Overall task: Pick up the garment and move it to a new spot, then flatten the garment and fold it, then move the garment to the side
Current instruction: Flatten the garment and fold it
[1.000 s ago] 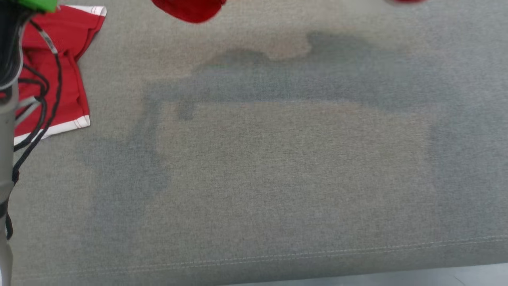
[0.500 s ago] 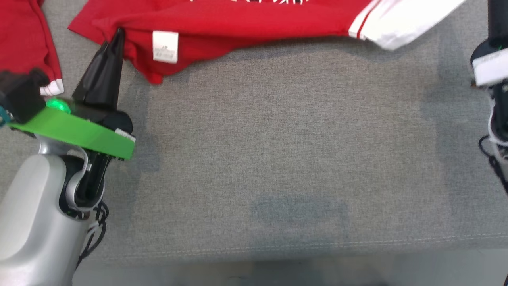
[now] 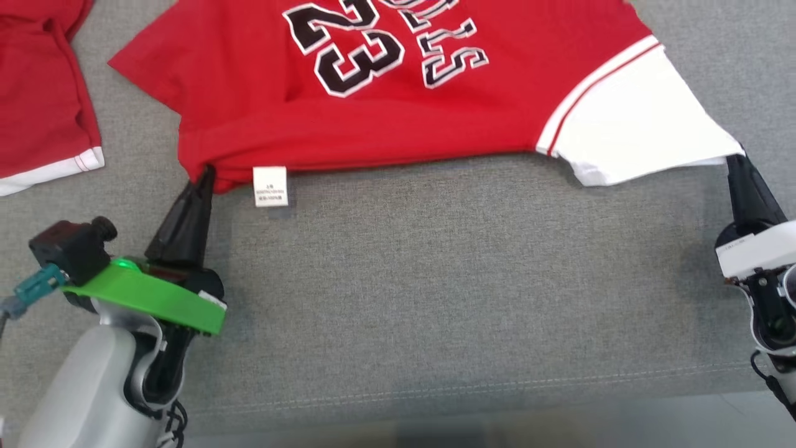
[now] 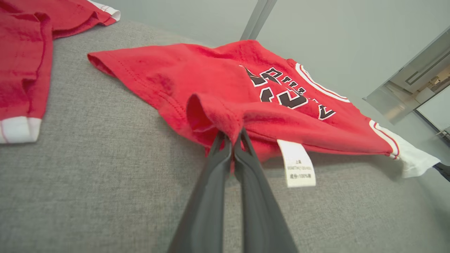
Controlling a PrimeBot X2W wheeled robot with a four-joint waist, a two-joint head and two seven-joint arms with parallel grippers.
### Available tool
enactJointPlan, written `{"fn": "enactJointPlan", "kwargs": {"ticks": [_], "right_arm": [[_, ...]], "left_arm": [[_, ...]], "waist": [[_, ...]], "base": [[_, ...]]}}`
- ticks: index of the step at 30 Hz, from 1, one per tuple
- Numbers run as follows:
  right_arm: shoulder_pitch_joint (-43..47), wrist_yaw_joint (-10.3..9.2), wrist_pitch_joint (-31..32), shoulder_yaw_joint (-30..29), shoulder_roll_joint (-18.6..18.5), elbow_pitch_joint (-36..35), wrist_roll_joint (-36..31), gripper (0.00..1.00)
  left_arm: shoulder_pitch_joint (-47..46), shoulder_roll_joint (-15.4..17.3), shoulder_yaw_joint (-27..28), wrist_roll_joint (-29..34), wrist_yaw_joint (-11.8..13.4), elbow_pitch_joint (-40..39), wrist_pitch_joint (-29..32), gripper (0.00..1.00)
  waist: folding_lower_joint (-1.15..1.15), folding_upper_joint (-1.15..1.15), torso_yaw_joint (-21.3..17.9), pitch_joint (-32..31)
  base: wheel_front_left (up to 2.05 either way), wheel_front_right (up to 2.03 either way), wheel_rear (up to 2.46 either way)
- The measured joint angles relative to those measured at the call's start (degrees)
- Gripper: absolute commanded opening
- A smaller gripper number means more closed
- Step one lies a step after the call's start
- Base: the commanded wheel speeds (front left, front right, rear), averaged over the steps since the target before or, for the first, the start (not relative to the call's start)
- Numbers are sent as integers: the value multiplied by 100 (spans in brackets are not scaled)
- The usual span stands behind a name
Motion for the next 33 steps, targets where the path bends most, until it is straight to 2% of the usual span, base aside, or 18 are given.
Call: {"fn": "enactJointPlan", "kwargs": {"ticks": [7,15,16,18,19,26,30,31,32,33], "right_arm": [[644,2,-48,-225,-312,154,30,0],[1433,103,-44,-189,-448,235,116,0],[1526,102,-44,-197,-448,242,158,0],[1695,107,-44,-204,-455,268,256,0],[1774,113,-44,-207,-466,279,258,0],[2119,120,-12,-243,-762,312,255,0],[2186,162,19,-237,-787,221,257,0],[2214,170,37,-232,-798,208,257,0],[2231,189,59,-221,-810,186,257,0],[2235,201,60,-220,-815,166,258,0]], "left_arm": [[663,-116,-487,-201,-59,-37,111,0],[1325,14,-815,-383,-78,-42,487,0],[1409,24,-840,-394,-78,-46,511,1],[1564,33,-895,-394,-78,-56,538,12],[1648,34,-894,-399,-79,-62,537,13],[2013,-8,-1013,-434,-79,-172,493,8],[2013,-14,-1045,-290,-76,-193,420,12],[2013,-19,-1045,-288,-76,-194,419,14],[2013,-20,-1034,-289,-71,-196,387,20],[2013,-23,-1015,-289,-53,-210,358,37]], "waist": [[0,0,49,-487],[0,0,151,-919],[0,0,172,-973],[0,0,218,-1078],[0,0,241,-1127],[0,0,412,-1380],[0,0,505,-1406],[0,0,521,-1407],[0,0,535,-1410],[0,0,541,-1413]], "base": [[0,0,0],[0,0,0],[0,0,0],[0,0,0],[0,0,0],[0,0,0],[0,0,0],[0,0,0],[0,0,0],[0,0,0]]}}
